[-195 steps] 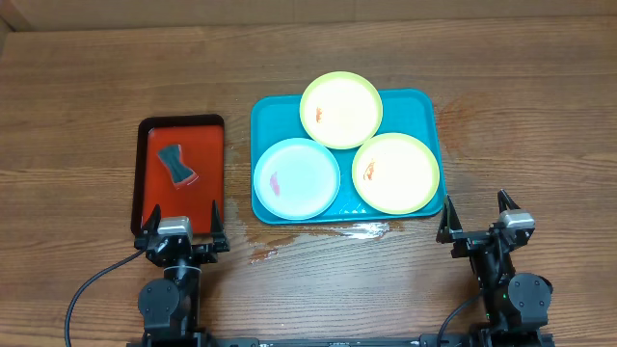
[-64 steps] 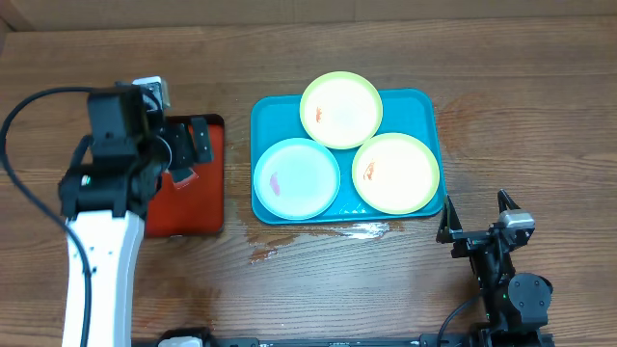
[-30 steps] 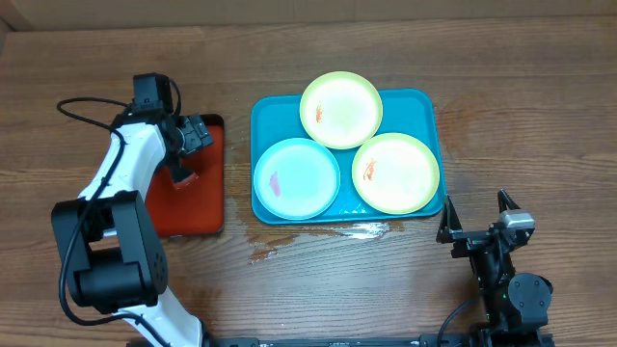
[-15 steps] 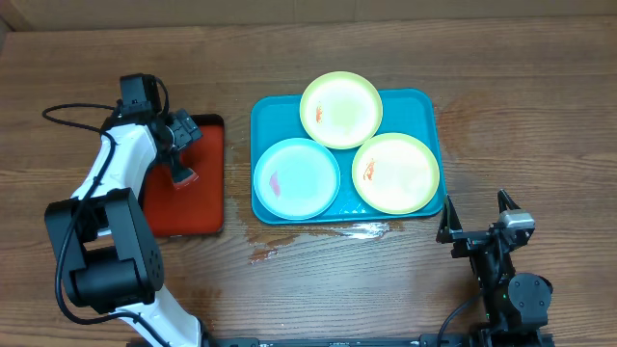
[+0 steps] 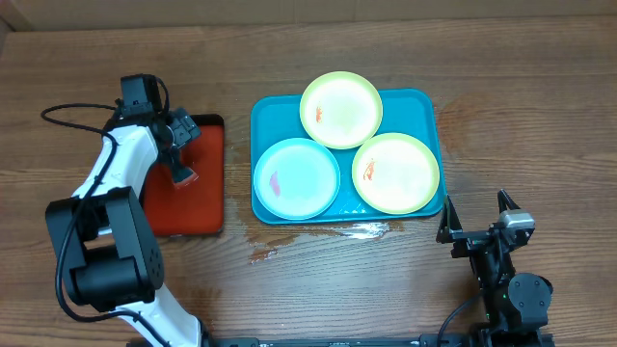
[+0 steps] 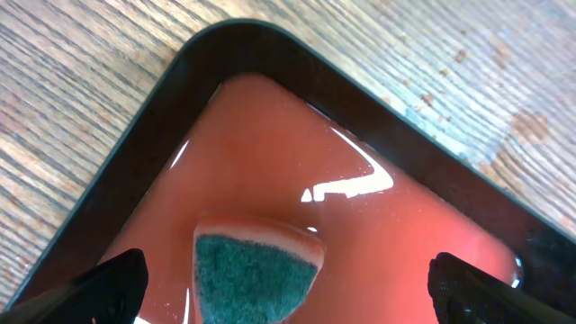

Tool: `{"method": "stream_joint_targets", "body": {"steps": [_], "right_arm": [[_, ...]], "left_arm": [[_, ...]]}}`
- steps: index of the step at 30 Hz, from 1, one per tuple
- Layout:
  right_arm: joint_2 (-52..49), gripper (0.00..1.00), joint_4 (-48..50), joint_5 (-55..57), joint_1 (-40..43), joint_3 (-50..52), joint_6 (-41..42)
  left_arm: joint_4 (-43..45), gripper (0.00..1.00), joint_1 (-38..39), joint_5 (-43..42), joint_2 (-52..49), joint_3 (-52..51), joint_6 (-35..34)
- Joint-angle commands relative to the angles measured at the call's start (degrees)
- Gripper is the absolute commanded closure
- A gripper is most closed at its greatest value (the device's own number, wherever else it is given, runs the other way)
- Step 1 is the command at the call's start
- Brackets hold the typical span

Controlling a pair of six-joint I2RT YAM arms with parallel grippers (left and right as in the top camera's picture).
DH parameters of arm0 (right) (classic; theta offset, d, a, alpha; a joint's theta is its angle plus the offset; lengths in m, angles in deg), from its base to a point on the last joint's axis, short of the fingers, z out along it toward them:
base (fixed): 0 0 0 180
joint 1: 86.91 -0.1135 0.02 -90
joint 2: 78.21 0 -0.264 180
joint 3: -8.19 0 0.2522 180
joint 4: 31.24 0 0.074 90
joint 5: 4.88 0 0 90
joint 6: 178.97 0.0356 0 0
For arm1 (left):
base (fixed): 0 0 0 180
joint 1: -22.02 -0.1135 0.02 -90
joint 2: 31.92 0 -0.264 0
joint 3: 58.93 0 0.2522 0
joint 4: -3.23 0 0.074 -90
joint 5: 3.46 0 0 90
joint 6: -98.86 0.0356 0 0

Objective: Clean dirty plates on tray and stack at the side
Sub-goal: 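Lower the left gripper and grasp the green sponge in the water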

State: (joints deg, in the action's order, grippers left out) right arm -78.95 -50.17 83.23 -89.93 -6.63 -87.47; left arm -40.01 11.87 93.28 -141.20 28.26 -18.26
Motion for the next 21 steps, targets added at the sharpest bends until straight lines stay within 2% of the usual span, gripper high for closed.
{"method": "stream_joint_targets", "body": {"steps": [1,10,11,12,15,16,19,21], "right_arm": [[0.5,0.0,0.4,0.5,0.2,0.6,0.0],[0.5,0.0,0.4,0.5,0.2,0.6,0.0],[0.5,0.0,0.4,0.5,0.2,0.6,0.0],[0.5,0.0,0.3,0.6,0.2,0.6,0.0],[0.5,0.0,0.4,0.6,0.2,0.6,0.0],[0.5,0.0,0.4,0.6,0.2,0.6,0.0],[0.5,0.0,0.4,0.5,0.2,0.6,0.0],[0.5,0.0,0.4,0.5,0.2,0.6,0.0]], "left_arm": [[0.2,0.0,0.4,1.0,-3.5,-0.6,-1.5],[2.6,0.0,0.4,1.1,-7.0,-0.6,-1.4],[2.7,0.04,0.4,1.1,-7.0,-0.6,-1.4],[2.8,0.11,0.4,1.1,-7.0,-0.6,-1.4],[2.8,0.59,0.4,1.1,-7.0,-0.6,-1.4],[2.8,0.7,0.4,1.1,-7.0,-0.6,-1.4],[2.7,0.9,0.4,1.1,-7.0,-0.6,-1.4],[2.7,0.96,0.4,1.1,-7.0,-0.6,-1.4]]}}
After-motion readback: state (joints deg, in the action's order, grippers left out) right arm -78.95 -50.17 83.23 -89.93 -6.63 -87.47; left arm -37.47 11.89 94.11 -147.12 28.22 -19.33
